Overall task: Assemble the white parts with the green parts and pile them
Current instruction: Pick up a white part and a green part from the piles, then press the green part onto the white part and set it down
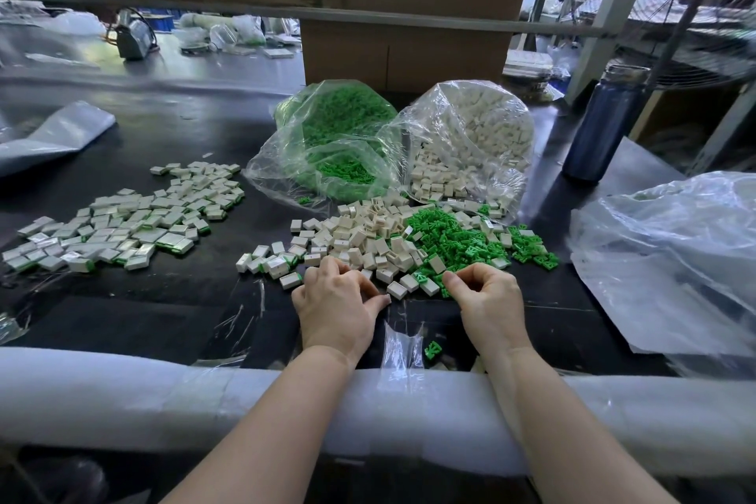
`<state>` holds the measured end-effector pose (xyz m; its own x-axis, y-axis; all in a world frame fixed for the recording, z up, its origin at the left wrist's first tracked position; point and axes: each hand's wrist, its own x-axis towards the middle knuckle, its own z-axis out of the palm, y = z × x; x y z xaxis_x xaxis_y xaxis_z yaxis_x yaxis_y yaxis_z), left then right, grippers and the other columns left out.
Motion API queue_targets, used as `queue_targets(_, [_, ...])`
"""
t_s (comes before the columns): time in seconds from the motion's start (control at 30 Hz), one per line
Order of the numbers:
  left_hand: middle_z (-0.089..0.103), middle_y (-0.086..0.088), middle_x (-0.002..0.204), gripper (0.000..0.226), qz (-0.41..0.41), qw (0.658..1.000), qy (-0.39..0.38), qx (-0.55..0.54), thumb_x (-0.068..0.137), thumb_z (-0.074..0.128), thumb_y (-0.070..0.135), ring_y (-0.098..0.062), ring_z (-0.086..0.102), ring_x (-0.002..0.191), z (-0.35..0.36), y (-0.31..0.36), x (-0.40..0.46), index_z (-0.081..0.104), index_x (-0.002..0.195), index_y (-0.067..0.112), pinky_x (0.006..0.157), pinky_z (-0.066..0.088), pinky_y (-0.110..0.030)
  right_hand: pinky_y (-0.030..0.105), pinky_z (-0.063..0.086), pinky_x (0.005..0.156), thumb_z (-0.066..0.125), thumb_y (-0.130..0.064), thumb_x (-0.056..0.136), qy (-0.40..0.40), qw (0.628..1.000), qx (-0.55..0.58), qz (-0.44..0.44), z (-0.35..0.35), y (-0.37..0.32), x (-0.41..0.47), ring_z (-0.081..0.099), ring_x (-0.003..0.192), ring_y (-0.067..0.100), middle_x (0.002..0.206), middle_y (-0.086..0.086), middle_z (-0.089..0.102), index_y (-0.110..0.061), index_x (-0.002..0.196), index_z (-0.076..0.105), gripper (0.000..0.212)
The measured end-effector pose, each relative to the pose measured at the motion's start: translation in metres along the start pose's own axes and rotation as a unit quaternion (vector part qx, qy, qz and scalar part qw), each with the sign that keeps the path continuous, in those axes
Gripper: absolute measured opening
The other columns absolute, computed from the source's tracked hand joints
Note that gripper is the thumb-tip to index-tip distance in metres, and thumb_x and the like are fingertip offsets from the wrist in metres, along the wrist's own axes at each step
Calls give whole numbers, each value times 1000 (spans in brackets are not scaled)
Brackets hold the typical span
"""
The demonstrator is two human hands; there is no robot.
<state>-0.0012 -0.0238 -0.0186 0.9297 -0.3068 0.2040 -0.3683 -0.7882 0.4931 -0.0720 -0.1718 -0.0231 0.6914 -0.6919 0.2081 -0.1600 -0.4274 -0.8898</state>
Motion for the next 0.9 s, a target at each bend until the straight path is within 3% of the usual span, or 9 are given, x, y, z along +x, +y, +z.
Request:
queue_targets(0.17, [42,9,100,16,73,992,5,-103,76,72,36,-12,35,106,0,2,-1,68,82,22,87,19,-24,26,35,59,69,-20,83,15,1000,1,0,0,0,0,47,57,12,56,-6,53,-15,61,60,24])
queue_targets(0.3, [46,8,99,18,153,978,-53,-134,72,74,33,-8,36,103,0,7,-4,71,82,18,100,29,-28,27,36,61,68,-20,84,23,1000,-6,2,0,0,1,47,59,13,56,-6,53,-17,60,59,26])
queue_targets(0.47, [47,12,98,17,222,957,-128,-140,74,74,30,-5,34,100,-3,10,-6,76,86,19,100,29,-28,27,38,60,68,-20,84,28,1000,-12,5,0,0,1,48,56,11,56,-6,54,-15,62,61,24])
queue_targets(0.53, [50,13,97,16,240,948,-145,-147,75,74,30,-5,35,99,-3,10,-5,76,87,20,95,28,-20,27,37,60,68,-20,84,31,999,-18,6,1,0,1,48,56,11,55,-6,53,-15,62,61,23])
queue_targets(0.63, [52,12,93,13,231,952,-120,-163,77,73,26,-6,39,99,-3,9,-5,76,86,17,87,25,-5,27,40,65,69,-17,83,25,999,-39,10,1,0,2,52,64,16,61,-3,56,-12,66,63,18])
queue_targets(0.77, [52,8,98,18,182,972,-46,-141,84,66,20,-11,42,104,-1,7,-3,71,101,18,94,31,-14,30,47,74,68,-10,81,13,996,-84,14,0,-1,1,58,76,20,77,2,64,-14,76,68,7])
queue_targets(0.9, [47,4,110,31,168,980,-51,-98,93,53,19,-12,37,110,4,5,-2,60,123,21,99,24,-13,33,49,84,68,-10,82,3,992,-122,25,0,-2,-1,60,87,23,95,8,67,-14,90,71,9])
